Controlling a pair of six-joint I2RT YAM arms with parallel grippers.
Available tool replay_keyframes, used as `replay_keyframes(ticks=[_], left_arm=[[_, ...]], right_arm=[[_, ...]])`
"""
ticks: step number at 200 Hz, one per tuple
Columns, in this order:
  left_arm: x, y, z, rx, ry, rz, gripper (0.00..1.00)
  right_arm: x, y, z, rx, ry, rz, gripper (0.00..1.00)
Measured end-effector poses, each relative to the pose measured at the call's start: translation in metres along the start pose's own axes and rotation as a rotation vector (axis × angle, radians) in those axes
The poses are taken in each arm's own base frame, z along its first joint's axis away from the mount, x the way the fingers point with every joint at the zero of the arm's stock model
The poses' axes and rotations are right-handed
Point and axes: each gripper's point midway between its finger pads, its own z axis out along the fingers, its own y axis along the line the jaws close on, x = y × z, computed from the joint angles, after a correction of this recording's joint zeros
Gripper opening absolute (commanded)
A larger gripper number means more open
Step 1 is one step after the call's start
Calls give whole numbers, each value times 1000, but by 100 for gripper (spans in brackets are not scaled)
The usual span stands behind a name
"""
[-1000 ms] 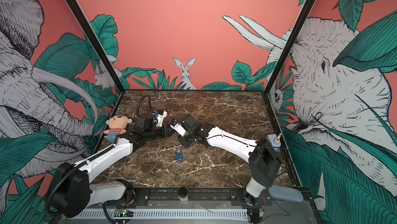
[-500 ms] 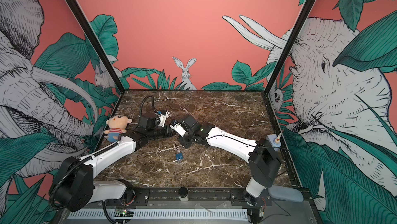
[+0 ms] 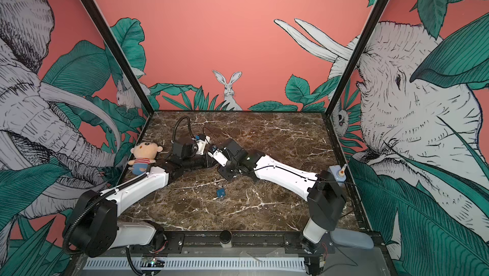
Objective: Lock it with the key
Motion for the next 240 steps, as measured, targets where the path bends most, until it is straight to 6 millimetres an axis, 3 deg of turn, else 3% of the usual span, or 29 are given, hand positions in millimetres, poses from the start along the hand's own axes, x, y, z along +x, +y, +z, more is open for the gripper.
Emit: replay_keyframes(ticks=[43, 100, 124, 154, 172, 208, 240], left_arm=[[-7, -6, -1, 15, -15, -2, 0], [-1, -1, 3, 5, 7, -10, 0], [-1, -1, 3, 5, 7, -13, 0], [-3, -2, 1, 2, -6, -21, 0], [-9, -7, -4, 6, -32, -27, 0], [-24, -21, -17, 29, -105, -51, 0], [-36, -29, -24, 44, -149, -105, 0]], right_arm=[[1, 0, -1, 1, 7, 2, 7], [-10, 1, -3, 6, -32, -10, 8], [-11, 1, -4, 4, -36, -3, 29], [-6, -3, -20, -3, -83, 42, 35], [-2, -16, -38, -21, -151, 131, 37], [11, -61, -69, -8, -313, 335, 39], [18, -59, -73, -17, -372, 353, 41]])
